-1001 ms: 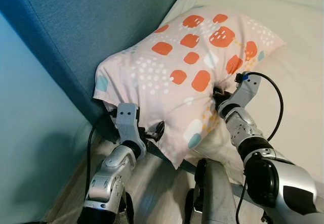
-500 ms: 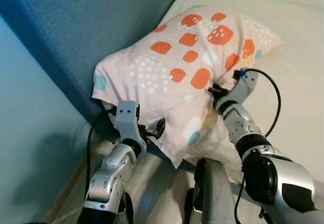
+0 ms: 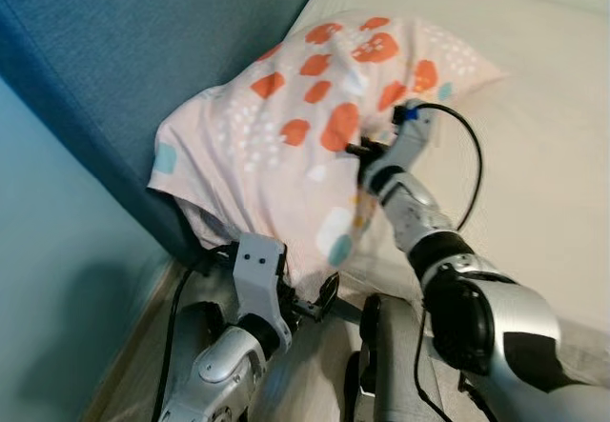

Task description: Clean up the room

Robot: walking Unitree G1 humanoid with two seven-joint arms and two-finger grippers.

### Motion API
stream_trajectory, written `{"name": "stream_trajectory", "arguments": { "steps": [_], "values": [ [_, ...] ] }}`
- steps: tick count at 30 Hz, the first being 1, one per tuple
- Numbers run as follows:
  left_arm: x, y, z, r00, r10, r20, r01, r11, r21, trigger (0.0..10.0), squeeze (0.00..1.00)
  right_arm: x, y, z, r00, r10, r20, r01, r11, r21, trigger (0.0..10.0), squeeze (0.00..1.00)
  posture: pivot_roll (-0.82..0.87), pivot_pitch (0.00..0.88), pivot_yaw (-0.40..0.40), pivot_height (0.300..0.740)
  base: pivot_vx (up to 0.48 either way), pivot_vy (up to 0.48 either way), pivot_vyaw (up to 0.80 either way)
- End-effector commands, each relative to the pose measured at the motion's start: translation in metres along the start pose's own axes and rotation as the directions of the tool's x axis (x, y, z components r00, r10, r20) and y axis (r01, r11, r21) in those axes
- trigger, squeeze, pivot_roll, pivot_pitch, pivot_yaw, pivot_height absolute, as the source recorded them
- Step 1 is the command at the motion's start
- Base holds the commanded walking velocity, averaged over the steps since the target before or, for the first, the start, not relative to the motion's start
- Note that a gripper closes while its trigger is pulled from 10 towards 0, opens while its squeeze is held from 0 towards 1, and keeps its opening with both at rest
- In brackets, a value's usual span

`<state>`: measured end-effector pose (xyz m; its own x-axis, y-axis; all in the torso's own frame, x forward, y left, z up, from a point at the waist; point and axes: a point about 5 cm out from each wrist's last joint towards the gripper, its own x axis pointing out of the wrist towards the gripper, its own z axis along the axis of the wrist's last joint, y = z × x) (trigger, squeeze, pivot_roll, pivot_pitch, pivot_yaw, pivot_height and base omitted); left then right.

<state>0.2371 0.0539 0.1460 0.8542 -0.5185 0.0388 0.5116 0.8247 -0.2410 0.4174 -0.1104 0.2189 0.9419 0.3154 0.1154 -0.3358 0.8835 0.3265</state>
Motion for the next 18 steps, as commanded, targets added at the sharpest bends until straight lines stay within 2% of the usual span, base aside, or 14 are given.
{"name": "stream_trajectory", "arguments": {
  "steps": [1,2,4,7,8,9,10,11,13,14,15,16,17,18],
  "values": [
    [0.002,-0.011,-0.001,1.000,0.000,0.011,0.000,0.999,-0.037,10.0,0.00,0.009,0.034,-0.001,0.990,0.139,-0.004,-0.139,0.990,-0.001,0.0,0.00,0.21,0.385,0.002,0.541,0.000,0.000,0.00],
    [0.002,-0.011,-0.001,1.000,0.000,0.011,0.000,0.999,-0.037,10.0,0.00,0.009,0.034,-0.001,0.990,0.139,-0.004,-0.139,0.990,-0.001,0.0,0.00,0.21,0.385,0.002,0.541,0.000,0.000,0.00],
    [0.003,-0.012,-0.001,1.000,0.010,0.004,-0.010,0.999,-0.031,10.0,0.00,0.012,0.044,0.004,0.985,0.174,0.013,-0.174,0.985,-0.012,0.0,0.00,0.21,0.379,-0.006,0.541,0.000,0.000,0.00],
    [0.003,-0.010,-0.002,1.000,0.028,-0.002,-0.028,0.999,-0.026,10.0,0.00,0.011,0.039,0.003,0.988,0.153,0.007,-0.153,0.988,-0.029,0.0,0.00,0.21,0.376,-0.009,0.541,0.000,0.000,0.00],
    [0.002,-0.006,-0.002,0.998,0.058,-0.010,-0.058,0.998,-0.016,10.0,0.00,0.008,0.029,-0.001,0.995,0.104,-0.002,-0.104,0.994,-0.042,6.8,0.00,0.21,0.375,-0.011,0.541,0.000,0.000,0.00],
    [0.002,-0.006,-0.002,0.998,0.058,-0.010,-0.058,0.998,-0.016,10.0,0.00,0.008,0.029,-0.001,0.995,0.104,-0.002,-0.104,0.994,-0.042,6.8,0.00,0.21,0.375,-0.011,0.541,0.000,0.000,0.00],
    [0.000,0.002,-0.001,0.995,0.101,-0.007,-0.101,0.995,-0.015,10.0,0.00,0.000,0.004,-0.009,1.000,-0.006,-0.019,0.005,0.998,-0.066,10.0,0.00,0.21,0.374,-0.013,0.541,0.000,0.000,0.00],
    [0.000,0.002,-0.001,0.995,0.101,-0.007,-0.101,0.995,-0.015,10.0,0.00,0.000,0.004,-0.009,1.000,-0.006,-0.019,0.005,0.998,-0.066,10.0,0.00,0.21,0.374,-0.013,0.541,0.000,0.000,0.00],
    [-0.002,0.011,0.003,0.992,0.127,0.007,-0.126,0.992,-0.028,10.0,0.00,-0.011,-0.020,-0.013,0.994,-0.105,-0.025,0.103,0.993,-0.065,10.0,0.00,0.21,0.372,-0.013,0.541,0.000,0.000,0.00],
    [-0.002,0.011,0.003,0.992,0.127,0.007,-0.126,0.992,-0.028,10.0,0.00,-0.011,-0.020,-0.013,0.994,-0.105,-0.025,0.103,0.993,-0.065,10.0,0.00,0.21,0.372,-0.013,0.541,0.000,0.000,0.00],
    [-0.003,0.015,0.005,0.991,0.134,0.013,-0.134,0.991,-0.031,10.0,0.00,-0.015,-0.030,-0.015,0.989,-0.145,-0.030,0.142,0.987,-0.069,10.0,0.00,0.21,0.367,-0.012,0.541,0.000,0.000,0.00],
    [-0.003,0.015,0.005,0.991,0.134,0.013,-0.134,0.991,-0.031,10.0,0.00,-0.015,-0.030,-0.015,0.989,-0.145,-0.030,0.142,0.987,-0.069,10.0,0.00,0.21,0.367,-0.012,0.541,0.000,0.000,0.00],
    [-0.005,0.021,0.007,0.989,0.146,0.019,-0.145,0.989,-0.034,10.0,0.00,-0.023,-0.045,-0.018,0.978,-0.206,-0.034,0.203,0.977,-0.066,10.0,0.00,0.20,0.362,-0.011,0.541,0.000,0.000,0.00],
    [-0.007,0.027,0.009,0.987,0.160,0.023,-0.159,0.987,-0.037,10.0,0.00,-0.030,-0.058,-0.020,0.966,-0.257,-0.038,0.255,0.965,-0.056,10.0,0.33,0.20,0.357,-0.010,0.541,0.000,0.000,0.00]
  ]
}}
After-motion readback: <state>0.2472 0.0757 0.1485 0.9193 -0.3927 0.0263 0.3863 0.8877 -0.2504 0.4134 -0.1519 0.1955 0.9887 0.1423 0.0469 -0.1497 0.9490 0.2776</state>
